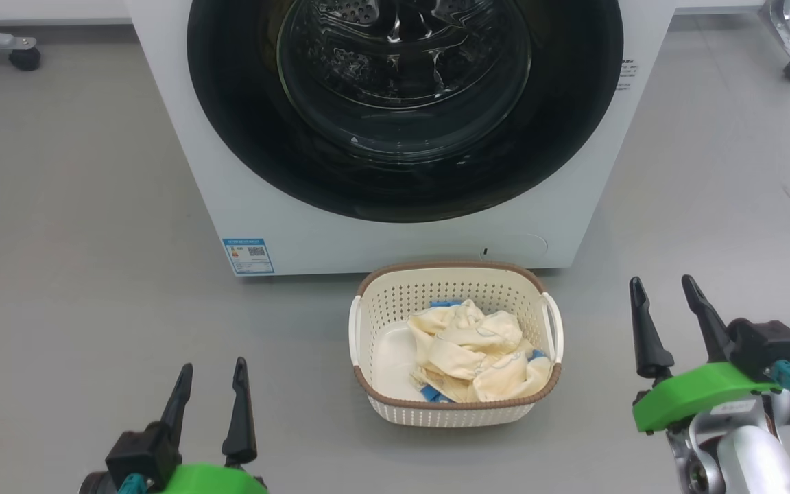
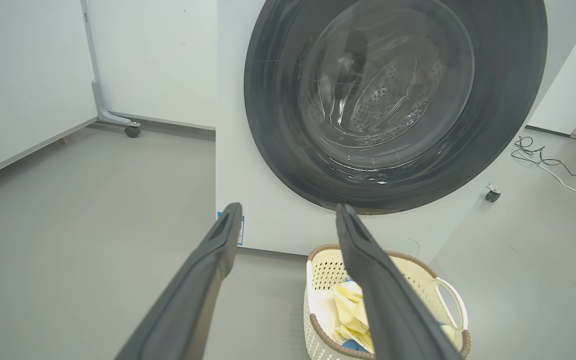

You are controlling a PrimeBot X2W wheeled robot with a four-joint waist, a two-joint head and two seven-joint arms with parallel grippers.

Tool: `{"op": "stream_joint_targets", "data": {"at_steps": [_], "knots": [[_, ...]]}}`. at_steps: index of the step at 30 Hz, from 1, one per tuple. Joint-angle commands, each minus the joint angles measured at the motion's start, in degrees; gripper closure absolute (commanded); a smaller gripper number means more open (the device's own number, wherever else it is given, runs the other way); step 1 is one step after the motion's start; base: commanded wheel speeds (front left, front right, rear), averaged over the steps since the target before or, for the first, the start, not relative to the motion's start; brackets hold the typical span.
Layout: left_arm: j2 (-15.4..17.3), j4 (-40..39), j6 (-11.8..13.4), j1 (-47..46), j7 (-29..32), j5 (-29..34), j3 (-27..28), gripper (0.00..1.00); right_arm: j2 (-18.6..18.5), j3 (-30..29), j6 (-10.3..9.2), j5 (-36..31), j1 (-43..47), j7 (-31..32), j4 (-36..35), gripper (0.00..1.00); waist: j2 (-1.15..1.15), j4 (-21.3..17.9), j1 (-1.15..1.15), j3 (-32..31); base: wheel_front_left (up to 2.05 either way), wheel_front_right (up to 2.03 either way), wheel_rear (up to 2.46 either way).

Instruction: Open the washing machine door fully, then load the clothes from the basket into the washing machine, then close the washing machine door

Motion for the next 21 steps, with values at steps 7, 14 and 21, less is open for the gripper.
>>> {"op": "stream_joint_targets", "data": {"at_steps": [7, 14, 21], "knots": [[0.6, -0.6, -1.0, -3.2, -0.6, 0.0, 1.2, 0.0, -1.1, 0.9, -0.15, -0.9, -3.5, -0.3, -1.7, 0.0, 0.0, 0.1, 0.0, 0.1, 0.14, 0.14, -0.27], [0.6, -0.7, -0.7, -3.5, -0.6, 0.7, 1.0, 0.0, -1.1, 0.7, -0.15, -0.8, -3.7, -0.3, -1.5, 0.0, 0.0, 0.1, 0.0, 0.3, 0.66, 0.66, -1.32], [0.6, -0.7, -0.5, -3.6, -0.6, 0.8, 1.0, 0.0, -1.1, 0.6, -0.15, -1.0, -3.9, -0.3, -1.2, 0.0, 0.0, 0.1, 0.0, 0.3, 1.15, 1.15, -2.31]]}}
